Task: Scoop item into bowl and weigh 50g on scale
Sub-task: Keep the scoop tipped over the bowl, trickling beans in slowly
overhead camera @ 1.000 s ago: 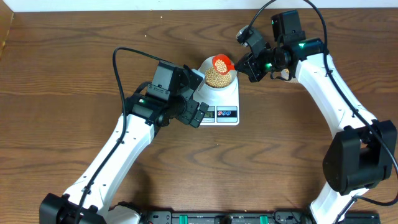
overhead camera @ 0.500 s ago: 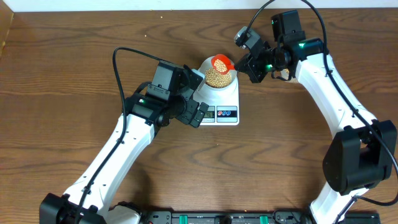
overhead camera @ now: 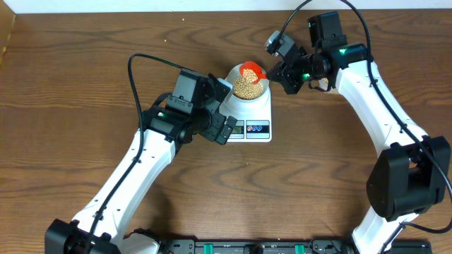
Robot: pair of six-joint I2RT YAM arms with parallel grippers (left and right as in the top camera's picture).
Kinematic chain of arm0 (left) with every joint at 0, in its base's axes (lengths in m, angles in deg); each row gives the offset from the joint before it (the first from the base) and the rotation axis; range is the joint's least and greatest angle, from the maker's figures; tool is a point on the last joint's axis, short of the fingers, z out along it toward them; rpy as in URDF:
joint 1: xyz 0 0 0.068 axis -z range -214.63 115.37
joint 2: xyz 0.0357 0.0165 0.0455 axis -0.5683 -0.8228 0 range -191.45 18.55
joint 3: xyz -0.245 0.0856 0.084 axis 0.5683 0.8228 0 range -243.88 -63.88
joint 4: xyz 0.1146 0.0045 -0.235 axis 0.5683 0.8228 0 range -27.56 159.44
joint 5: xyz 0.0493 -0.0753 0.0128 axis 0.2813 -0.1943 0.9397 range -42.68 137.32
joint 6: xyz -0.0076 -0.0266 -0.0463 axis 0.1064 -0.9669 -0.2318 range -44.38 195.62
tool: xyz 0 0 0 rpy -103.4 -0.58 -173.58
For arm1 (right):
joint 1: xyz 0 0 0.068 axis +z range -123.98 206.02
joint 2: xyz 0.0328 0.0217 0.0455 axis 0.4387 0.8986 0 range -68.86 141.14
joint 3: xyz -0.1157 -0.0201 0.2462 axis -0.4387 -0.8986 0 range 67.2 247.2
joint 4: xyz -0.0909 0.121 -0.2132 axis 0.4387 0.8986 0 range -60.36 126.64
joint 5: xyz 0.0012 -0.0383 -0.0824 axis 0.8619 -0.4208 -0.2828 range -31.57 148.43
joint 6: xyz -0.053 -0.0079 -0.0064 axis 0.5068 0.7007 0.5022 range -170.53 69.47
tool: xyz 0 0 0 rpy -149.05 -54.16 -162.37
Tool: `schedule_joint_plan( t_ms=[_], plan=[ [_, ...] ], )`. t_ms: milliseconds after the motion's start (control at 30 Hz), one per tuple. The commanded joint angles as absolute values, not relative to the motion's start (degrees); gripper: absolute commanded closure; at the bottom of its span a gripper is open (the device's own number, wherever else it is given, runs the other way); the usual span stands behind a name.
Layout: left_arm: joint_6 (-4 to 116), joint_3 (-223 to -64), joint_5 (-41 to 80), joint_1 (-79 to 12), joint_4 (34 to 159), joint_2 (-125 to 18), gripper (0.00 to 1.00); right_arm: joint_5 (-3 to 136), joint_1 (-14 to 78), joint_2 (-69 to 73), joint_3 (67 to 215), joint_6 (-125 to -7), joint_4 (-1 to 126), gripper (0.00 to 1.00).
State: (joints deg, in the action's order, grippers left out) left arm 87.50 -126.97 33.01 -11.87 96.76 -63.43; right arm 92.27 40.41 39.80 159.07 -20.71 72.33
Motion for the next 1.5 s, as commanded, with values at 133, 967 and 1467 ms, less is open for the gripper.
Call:
schedule_joint_plan(
  t_ms=[133,967,1467],
  plan=[
    [88.03,-126.97,32.53,-12.00,96.94,-63.43,0.02,93.24,40.26,38.22,160.28,-16.97,72.12,0.99],
    [88.03,-126.97,32.53,-12.00,96.91,-63.43,0.02,96.73,38.64,38.22,160.28,-22.20,72.33,0.99],
    [88.03,-126.97,32.53,-12.00,96.94,-63.43,0.02,96.45,38.64,38.22,160.25,-21.30,72.29,0.99]
  ],
)
